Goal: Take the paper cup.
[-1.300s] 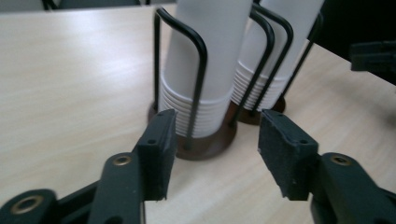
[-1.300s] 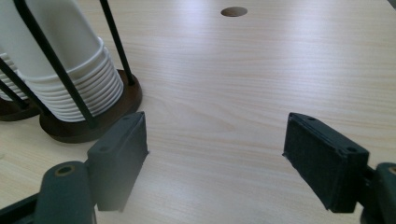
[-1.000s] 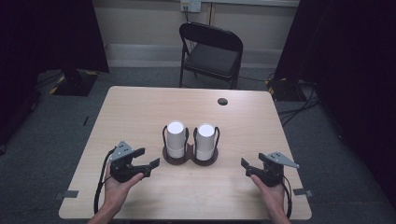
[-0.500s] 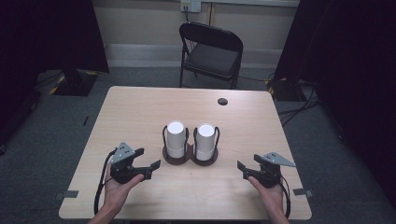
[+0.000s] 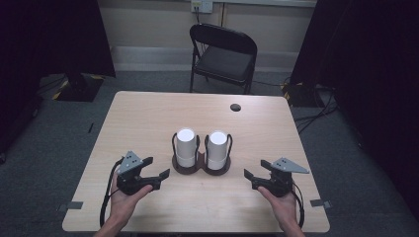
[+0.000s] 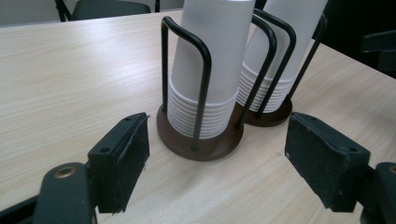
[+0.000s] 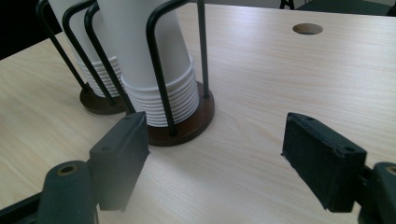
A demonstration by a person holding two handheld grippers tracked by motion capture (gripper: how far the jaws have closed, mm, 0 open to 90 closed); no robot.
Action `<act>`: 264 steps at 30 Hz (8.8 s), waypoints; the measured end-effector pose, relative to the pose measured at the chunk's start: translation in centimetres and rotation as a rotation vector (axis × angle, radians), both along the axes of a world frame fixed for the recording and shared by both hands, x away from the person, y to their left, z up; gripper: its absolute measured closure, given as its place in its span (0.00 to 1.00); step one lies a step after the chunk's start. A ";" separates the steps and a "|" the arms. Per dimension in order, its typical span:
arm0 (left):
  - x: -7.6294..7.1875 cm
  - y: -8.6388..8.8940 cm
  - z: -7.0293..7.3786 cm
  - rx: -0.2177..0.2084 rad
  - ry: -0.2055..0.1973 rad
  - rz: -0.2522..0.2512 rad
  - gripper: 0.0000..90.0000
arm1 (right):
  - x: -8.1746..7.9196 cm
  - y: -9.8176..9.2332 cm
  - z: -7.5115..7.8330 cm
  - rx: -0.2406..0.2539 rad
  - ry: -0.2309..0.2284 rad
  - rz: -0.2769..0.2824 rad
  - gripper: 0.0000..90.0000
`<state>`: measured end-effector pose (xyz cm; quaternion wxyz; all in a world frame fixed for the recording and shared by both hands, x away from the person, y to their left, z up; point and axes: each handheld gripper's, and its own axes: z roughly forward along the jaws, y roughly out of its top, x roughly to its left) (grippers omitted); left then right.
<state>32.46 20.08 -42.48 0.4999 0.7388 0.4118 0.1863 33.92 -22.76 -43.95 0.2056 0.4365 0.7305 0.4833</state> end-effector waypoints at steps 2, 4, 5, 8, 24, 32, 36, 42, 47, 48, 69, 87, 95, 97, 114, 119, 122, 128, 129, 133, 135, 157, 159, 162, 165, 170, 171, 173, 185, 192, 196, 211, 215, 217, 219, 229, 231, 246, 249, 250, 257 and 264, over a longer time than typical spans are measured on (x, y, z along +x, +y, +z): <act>-0.1 0.1 0.1 -0.005 -0.001 0.010 0.25 | 0.1 0.1 0.3 0.005 -0.009 0.010 0.24; -0.1 0.1 0.1 -0.003 -0.003 0.014 0.25 | 0.2 0.1 0.5 0.001 -0.011 0.013 0.24; -0.1 0.1 0.1 0.000 -0.003 0.015 0.25 | 0.2 0.2 0.6 0.000 -0.019 0.009 0.24; 0.1 0.0 -0.1 0.000 0.001 0.017 0.25 | 0.6 0.2 1.1 0.015 -0.015 0.023 0.24; 0.2 0.2 -0.3 -0.001 0.012 0.021 0.26 | 1.7 2.0 2.8 0.050 -0.053 0.097 0.30; 0.3 0.4 -0.3 0.000 0.016 0.018 0.28 | 2.8 2.8 4.3 0.076 -0.081 0.132 0.28; 0.2 0.3 -0.3 0.003 0.012 0.013 0.28 | 3.1 3.0 4.9 0.088 -0.090 0.146 0.27; 0.2 0.2 -0.3 0.001 0.013 0.014 0.28 | 3.7 4.0 5.6 0.096 -0.105 0.178 0.26; 0.2 0.2 -0.3 0.003 0.015 0.012 0.29 | 4.6 5.2 5.9 0.078 -0.112 0.193 0.26; 0.2 0.2 -0.3 0.004 0.014 0.011 0.29 | 4.8 5.4 5.9 0.080 -0.108 0.202 0.26; 0.2 0.0 -0.4 0.012 0.019 0.004 0.29 | 8.0 8.8 5.9 0.065 -0.136 0.257 0.29; 0.1 0.0 -0.3 0.003 0.019 0.006 0.29 | 9.1 9.9 4.0 0.031 -0.107 0.256 0.31; 0.1 -0.1 -0.3 0.013 0.011 0.003 0.29 | 9.1 10.3 3.5 0.001 -0.107 0.261 0.31; 0.1 -0.1 -0.3 0.006 0.014 0.005 0.29 | 9.2 10.4 3.4 -0.005 -0.103 0.259 0.31; 0.0 -0.3 -0.2 0.032 0.002 -0.001 0.30 | 9.3 10.2 2.8 -0.016 -0.103 0.237 0.36; 0.0 -0.3 -0.2 0.026 0.003 0.000 0.30 | 9.2 10.2 3.0 -0.027 -0.102 0.245 0.37; 0.0 -0.3 -0.2 0.025 0.002 -0.001 0.30 | 9.2 10.1 3.3 -0.016 -0.116 0.240 0.37; 0.0 -0.3 -0.3 0.028 0.003 -0.002 0.30 | 9.1 10.0 3.9 -0.012 -0.126 0.240 0.37; 0.0 -0.4 -0.3 0.030 0.004 -0.003 0.30 | 9.1 10.0 4.1 -0.013 -0.129 0.241 0.37; 0.0 -0.4 -0.3 0.031 0.004 -0.003 0.30 | 9.0 9.9 4.5 -0.027 -0.128 0.242 0.37; 0.0 -0.3 -0.3 0.026 0.005 -0.002 0.30 | 9.0 9.9 4.5 -0.028 -0.128 0.241 0.37; 0.0 -0.3 -0.2 0.023 0.005 -0.003 0.30 | 8.6 9.6 6.7 -0.016 -0.149 0.214 0.38; 0.0 -0.3 -0.2 0.016 0.005 -0.003 0.30 | 8.6 9.6 6.8 -0.009 -0.150 0.217 0.38; 0.0 -0.3 -0.2 -0.010 0.010 -0.004 0.30 | 8.6 9.6 7.1 0.004 -0.145 0.219 0.38; 0.0 -0.4 -0.2 -0.016 0.012 -0.014 0.31 | 8.6 9.6 7.4 0.023 -0.142 0.223 0.38; -0.2 -0.5 0.0 -0.020 0.004 -0.025 0.31 | 8.7 9.8 7.9 0.022 -0.146 0.229 0.38; -0.2 -0.5 0.0 -0.021 0.006 -0.028 0.31 | 8.7 9.8 7.9 0.019 -0.145 0.230 0.38; -0.2 -0.6 0.0 -0.023 0.008 -0.033 0.31 | 8.7 9.7 8.1 0.018 -0.144 0.234 0.38; -0.3 -0.9 0.1 -0.002 -0.003 -0.035 0.33 | 8.8 9.4 8.7 0.020 -0.143 0.216 0.38; -0.3 -1.0 0.1 -0.017 0.010 -0.036 0.31 | 8.8 9.5 9.1 0.029 -0.144 0.217 0.38; -0.1 -0.6 0.1 -0.040 0.021 -0.024 0.28 | 8.7 9.6 9.6 0.025 -0.157 0.217 0.38; -0.2 -0.4 0.1 -0.064 0.019 0.000 0.29 | 7.8 8.0 10.6 0.149 -0.175 0.208 0.38; -0.3 -0.6 0.1 -0.069 0.024 -0.012 0.30 | 7.5 7.3 10.8 0.179 -0.171 0.205 0.38; -0.4 -0.5 0.2 -0.075 0.027 -0.024 0.31 | 6.8 6.6 10.8 0.200 -0.177 0.197 0.38; -0.4 -0.6 0.2 -0.078 0.028 -0.028 0.31 | 6.6 6.4 10.9 0.202 -0.177 0.195 0.38; -0.7 -1.2 0.5 -0.071 -0.001 -0.057 0.38 | 4.9 3.9 11.6 0.289 -0.111 0.130 0.38; -0.9 -1.4 0.6 -0.071 -0.011 -0.067 0.38 | 4.8 3.8 11.5 0.307 -0.104 0.124 0.38; -1.2 -1.5 0.8 -0.115 -0.020 -0.162 0.35 | 1.4 4.1 8.5 0.444 -0.036 0.163 0.38; -1.3 -1.7 1.0 -0.112 -0.024 -0.154 0.34 | 0.8 4.5 7.8 0.478 -0.022 0.178 0.38; -1.3 -1.8 1.1 -0.105 -0.030 -0.157 0.33 | 0.8 4.7 7.6 0.487 -0.014 0.183 0.38; -0.8 -2.9 1.7 -0.085 -0.053 -0.163 0.37 | 0.3 5.5 5.8 0.527 0.056 0.163 0.39; 0.1 -4.7 3.0 -0.042 -0.126 -0.194 0.41 | 0.1 5.2 5.3 0.622 0.067 0.151 0.39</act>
